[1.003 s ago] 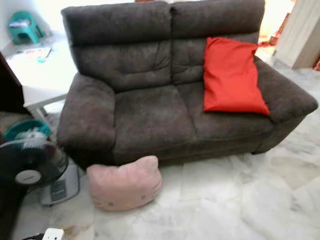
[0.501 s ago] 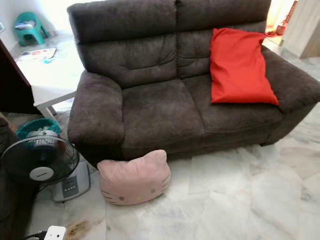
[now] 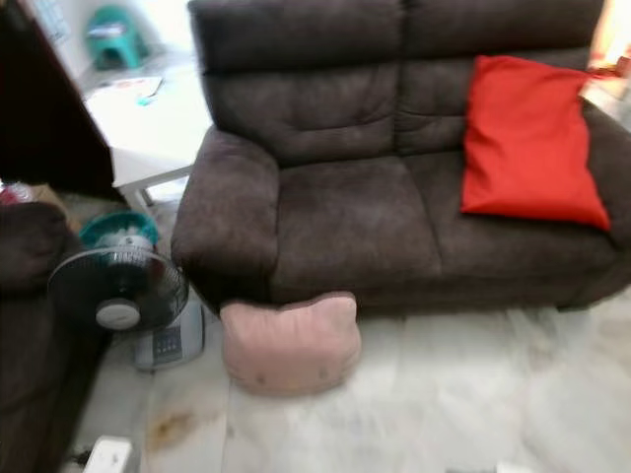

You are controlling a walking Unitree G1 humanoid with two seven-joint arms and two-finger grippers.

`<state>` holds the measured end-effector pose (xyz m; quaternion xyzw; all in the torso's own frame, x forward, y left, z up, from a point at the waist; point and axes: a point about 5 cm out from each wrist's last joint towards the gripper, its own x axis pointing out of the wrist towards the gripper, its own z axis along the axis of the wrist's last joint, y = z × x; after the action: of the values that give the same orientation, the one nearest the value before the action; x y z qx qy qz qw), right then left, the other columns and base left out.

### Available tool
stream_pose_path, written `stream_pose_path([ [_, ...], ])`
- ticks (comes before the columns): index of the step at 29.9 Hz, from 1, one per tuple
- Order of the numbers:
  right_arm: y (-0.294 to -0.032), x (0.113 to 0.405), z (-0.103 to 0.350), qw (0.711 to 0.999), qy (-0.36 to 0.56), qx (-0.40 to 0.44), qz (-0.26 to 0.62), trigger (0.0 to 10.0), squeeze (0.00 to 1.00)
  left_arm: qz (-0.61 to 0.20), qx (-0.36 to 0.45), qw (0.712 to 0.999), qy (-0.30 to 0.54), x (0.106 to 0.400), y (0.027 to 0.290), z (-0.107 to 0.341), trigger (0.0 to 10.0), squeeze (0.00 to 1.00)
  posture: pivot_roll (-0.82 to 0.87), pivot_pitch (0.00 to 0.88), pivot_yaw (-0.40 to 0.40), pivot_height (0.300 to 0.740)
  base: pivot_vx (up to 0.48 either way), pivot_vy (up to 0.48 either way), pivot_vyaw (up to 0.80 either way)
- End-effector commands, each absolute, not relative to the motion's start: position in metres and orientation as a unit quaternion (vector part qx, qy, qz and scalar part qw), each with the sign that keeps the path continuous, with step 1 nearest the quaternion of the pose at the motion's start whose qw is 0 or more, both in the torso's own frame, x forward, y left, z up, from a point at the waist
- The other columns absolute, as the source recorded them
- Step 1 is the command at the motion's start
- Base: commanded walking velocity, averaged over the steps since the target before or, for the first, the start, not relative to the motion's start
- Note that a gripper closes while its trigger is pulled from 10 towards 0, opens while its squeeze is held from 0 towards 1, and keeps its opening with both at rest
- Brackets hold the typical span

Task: Move the pillow to the sofa from floor

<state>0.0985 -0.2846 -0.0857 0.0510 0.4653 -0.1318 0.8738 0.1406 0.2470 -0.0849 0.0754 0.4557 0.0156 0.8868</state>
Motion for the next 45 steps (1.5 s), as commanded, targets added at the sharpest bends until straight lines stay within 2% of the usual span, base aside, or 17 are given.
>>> stream_pose_path([
  [1, -0.286, 0.088, -0.088, 0.866, 0.477, 0.056, -0.140, 10.0, 0.00, 0.017, 0.070, 0.886, 0.459, 0.140, 0.246, -0.086, 10.0, 0.00, -0.01, 0.025, 0.056, 0.740, 0.240, 0.000, 0.00],
  [17, -0.286, 0.089, -0.088, 0.867, 0.474, 0.059, -0.140, 10.0, 0.00, 0.013, 0.069, 0.887, 0.457, 0.142, 0.244, -0.085, 10.0, 0.00, -0.01, 0.020, 0.052, 0.740, 0.243, 0.000, 0.00],
  [31, -0.297, 0.093, -0.082, 0.870, 0.472, 0.039, -0.139, 10.0, 0.00, 0.010, 0.058, 0.891, 0.450, 0.146, 0.230, -0.087, 10.0, 0.00, -0.02, 0.000, -0.008, 0.740, 0.243, 0.000, 0.00],
  [45, -0.303, 0.092, -0.080, 0.870, 0.473, 0.027, -0.136, 10.0, 0.00, 0.009, 0.059, 0.895, 0.442, 0.145, 0.224, -0.089, 10.0, 0.00, -0.03, 0.000, -0.026, 0.740, 0.000, 0.000, 0.00],
])
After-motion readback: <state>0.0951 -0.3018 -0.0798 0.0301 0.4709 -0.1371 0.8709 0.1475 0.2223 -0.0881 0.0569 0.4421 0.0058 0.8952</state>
